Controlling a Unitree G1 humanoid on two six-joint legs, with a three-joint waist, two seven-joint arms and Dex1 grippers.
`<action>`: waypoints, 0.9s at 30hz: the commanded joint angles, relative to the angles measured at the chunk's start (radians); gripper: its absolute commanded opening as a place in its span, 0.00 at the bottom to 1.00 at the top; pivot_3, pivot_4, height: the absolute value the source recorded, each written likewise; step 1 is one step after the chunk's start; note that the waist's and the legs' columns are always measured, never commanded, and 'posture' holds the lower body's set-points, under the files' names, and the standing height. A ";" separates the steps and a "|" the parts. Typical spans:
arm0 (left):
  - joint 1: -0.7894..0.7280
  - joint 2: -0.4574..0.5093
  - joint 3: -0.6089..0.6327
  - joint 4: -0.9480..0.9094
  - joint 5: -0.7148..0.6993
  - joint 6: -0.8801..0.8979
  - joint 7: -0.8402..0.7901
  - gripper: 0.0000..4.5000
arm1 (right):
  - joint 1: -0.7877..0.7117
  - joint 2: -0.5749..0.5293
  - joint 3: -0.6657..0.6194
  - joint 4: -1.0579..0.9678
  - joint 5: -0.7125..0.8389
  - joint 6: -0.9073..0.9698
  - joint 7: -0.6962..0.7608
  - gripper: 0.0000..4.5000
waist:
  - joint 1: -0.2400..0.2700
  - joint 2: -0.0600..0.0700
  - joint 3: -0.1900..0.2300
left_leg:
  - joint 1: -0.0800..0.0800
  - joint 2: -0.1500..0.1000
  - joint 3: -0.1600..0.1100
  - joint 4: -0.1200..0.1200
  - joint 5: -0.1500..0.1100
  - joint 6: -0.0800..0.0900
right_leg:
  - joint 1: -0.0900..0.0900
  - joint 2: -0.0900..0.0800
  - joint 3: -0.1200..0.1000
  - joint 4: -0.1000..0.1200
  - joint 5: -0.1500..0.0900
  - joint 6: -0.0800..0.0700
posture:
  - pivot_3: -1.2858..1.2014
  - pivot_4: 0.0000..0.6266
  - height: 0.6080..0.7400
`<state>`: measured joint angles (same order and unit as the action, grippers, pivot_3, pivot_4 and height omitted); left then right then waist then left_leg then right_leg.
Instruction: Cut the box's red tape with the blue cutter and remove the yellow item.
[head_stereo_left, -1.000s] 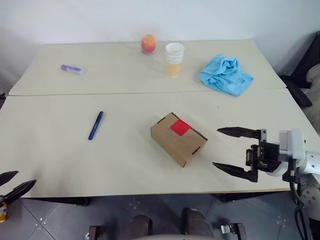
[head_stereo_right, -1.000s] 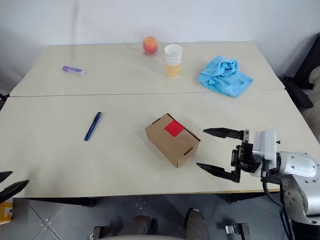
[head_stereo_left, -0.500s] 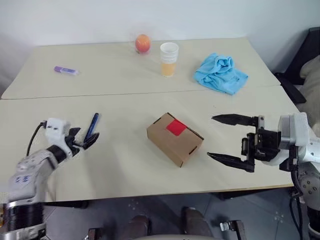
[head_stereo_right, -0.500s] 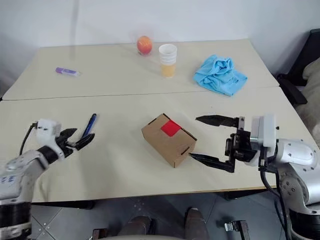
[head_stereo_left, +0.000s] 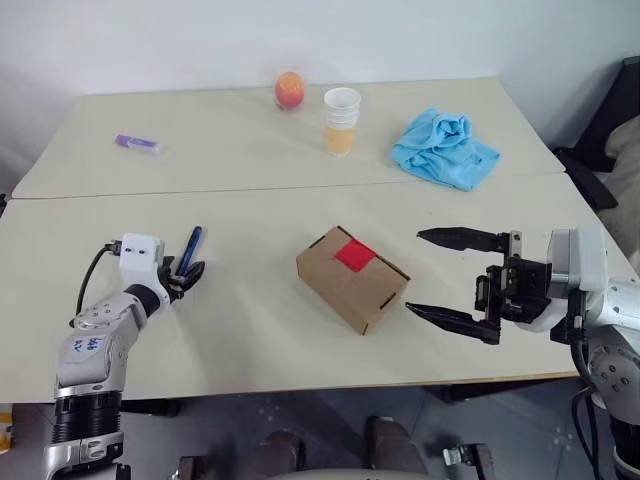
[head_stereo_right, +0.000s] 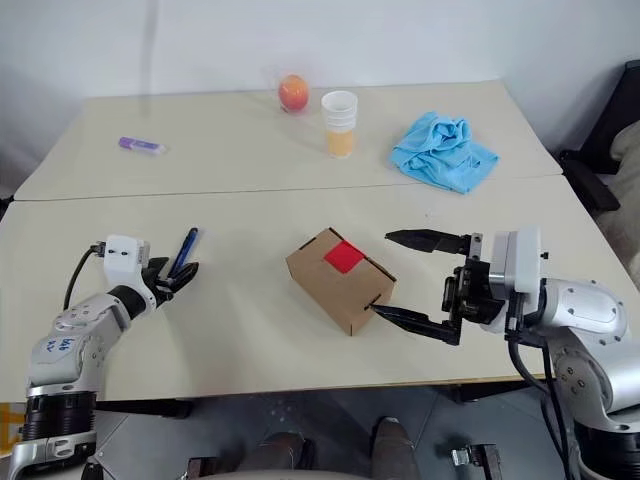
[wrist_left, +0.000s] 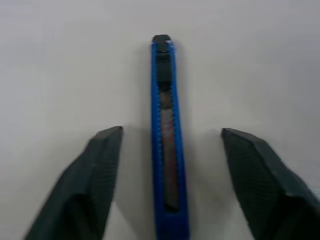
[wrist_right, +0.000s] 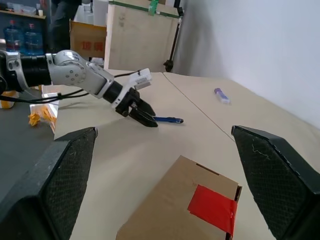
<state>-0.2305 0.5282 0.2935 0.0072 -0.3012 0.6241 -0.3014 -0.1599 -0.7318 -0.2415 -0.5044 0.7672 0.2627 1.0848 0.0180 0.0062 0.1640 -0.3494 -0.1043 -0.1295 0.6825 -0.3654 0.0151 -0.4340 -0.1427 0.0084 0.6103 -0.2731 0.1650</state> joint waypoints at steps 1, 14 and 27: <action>0.065 0.004 -0.033 0.056 0.052 0.014 0.009 0.46 | 0.007 0.009 -0.024 -0.033 0.000 -0.030 -0.014 1.00 | 0.001 0.003 -0.002 | 0.000 0.000 0.000 0.000 0.000 0.000 | 0.001 0.000 0.000 -0.001 0.000 0.000 | 0.52 0.24 1.00; 0.041 0.038 -0.030 0.117 0.027 -0.309 -0.183 0.09 | -0.027 0.003 0.005 -0.014 -0.005 -0.035 -0.017 1.00 | 0.005 0.005 -0.003 | 0.012 0.003 0.004 -0.003 -0.001 -0.001 | 0.009 0.003 0.003 -0.002 0.000 0.000 | 0.52 0.24 1.00; 0.093 0.328 -0.264 -0.027 0.088 -0.802 -0.822 0.09 | 0.065 -0.073 0.172 -0.206 0.014 0.185 -0.065 1.00 | 0.009 0.001 0.000 | -0.001 0.010 0.001 -0.001 -0.006 0.000 | 0.005 0.008 -0.002 -0.011 0.001 -0.002 | 0.52 0.24 1.00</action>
<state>-0.1386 0.8427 0.0692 0.0509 -0.2318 -0.1631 -1.0910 -0.1073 -0.7864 -0.0794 -0.6644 0.7845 0.4164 1.0489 0.0270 0.0070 0.1640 -0.3518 -0.0944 -0.1287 0.6816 -0.3722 0.0159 -0.4302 -0.1345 0.0054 0.5985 -0.2717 0.1630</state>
